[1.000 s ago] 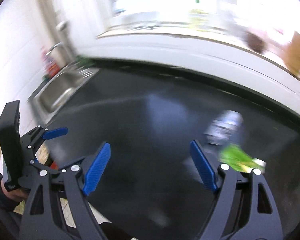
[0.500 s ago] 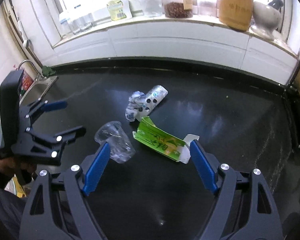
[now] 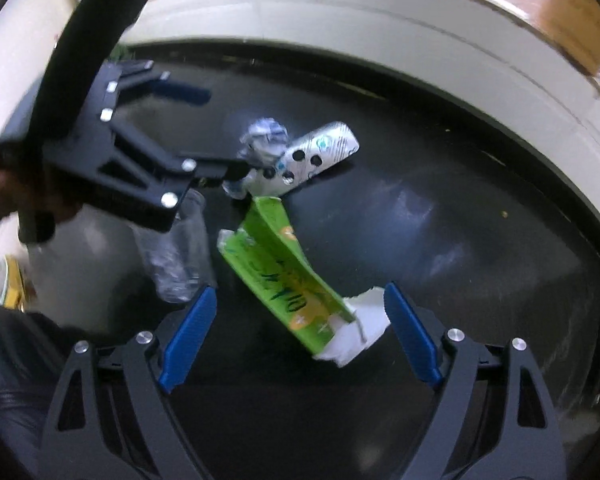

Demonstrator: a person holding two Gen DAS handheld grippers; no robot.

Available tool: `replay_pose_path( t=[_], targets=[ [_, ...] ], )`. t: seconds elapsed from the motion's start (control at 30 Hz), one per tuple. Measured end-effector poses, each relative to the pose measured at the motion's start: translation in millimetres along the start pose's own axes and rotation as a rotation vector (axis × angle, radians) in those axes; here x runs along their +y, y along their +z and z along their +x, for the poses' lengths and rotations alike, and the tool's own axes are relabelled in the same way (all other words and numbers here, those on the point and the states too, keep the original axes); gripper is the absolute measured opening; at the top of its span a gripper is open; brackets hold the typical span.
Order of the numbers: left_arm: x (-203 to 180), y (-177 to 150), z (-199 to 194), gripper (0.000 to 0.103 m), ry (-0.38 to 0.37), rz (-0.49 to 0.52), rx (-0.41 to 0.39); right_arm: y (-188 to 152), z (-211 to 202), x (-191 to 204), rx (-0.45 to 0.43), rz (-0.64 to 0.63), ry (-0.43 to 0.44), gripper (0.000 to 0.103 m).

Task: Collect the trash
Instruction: 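Grasp the crumpled foil wrapper with left tool while right tool grasps the green packet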

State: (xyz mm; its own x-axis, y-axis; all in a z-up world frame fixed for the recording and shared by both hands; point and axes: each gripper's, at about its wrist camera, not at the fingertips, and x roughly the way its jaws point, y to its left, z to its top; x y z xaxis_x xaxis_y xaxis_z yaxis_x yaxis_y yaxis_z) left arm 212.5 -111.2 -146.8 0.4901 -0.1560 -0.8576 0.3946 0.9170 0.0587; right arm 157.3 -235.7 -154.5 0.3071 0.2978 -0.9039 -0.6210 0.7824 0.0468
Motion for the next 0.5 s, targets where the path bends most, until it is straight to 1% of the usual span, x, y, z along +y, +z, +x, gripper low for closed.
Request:
replay_pose_path(
  t=[0.1, 0.17, 0.23, 0.27, 0.3, 0.33, 0.37, 0.4, 0.43, 0.47, 0.5],
  targets=[
    [-1.4, 7.6, 16.3, 0.095, -0.031, 0.020, 0.013, 4.6, 15.1, -3.1, 0.023, -0.047, 0.009, 0.083],
    [-2.7, 10.1, 25.8, 0.089, -0.050, 0.036, 0.022, 6.8, 25.3, -3.3, 0.041, -0.081, 0.026, 0.083],
    [-1.7, 11.4, 34.9, 0.074, -0.086, 0.033, 0.042, 7.4, 31.9, -2.7, 0.055, -0.102, 0.038, 0.083],
    [-1.2, 11.1, 38.4, 0.069, -0.098, 0.030, 0.051, 7.5, 35.3, -2.4, 0.062, -0.111, 0.046, 0.080],
    [-0.8, 10.3, 40.4, 0.060, -0.102, 0.029, 0.057, 7.2, 38.1, -2.2, 0.071, -0.117, 0.054, 0.077],
    [-1.4, 9.0, 42.5, 0.047, -0.103, 0.031, 0.063, 6.4, 40.4, -1.6, 0.078, -0.126, 0.054, 0.074],
    [-1.4, 7.8, 42.9, 0.041, -0.103, 0.030, 0.064, 4.2, 41.4, -0.7, 0.087, -0.138, 0.055, 0.065],
    [-1.1, 7.4, 42.2, 0.037, -0.109, 0.023, 0.063, 2.7, 42.0, 0.1, 0.095, -0.144, 0.063, 0.051],
    [0.0, 6.9, 38.6, 0.033, -0.115, 0.011, 0.053, 1.2, 41.2, 0.7, 0.096, -0.147, 0.065, 0.048],
    [0.1, 6.6, 34.8, 0.033, -0.124, 0.002, 0.043, -0.3, 38.4, 0.9, 0.089, -0.146, 0.071, 0.039],
    [0.4, 6.9, 29.9, 0.033, -0.127, -0.002, 0.032, -1.1, 35.7, 0.4, 0.087, -0.137, 0.077, 0.035]
  ],
)
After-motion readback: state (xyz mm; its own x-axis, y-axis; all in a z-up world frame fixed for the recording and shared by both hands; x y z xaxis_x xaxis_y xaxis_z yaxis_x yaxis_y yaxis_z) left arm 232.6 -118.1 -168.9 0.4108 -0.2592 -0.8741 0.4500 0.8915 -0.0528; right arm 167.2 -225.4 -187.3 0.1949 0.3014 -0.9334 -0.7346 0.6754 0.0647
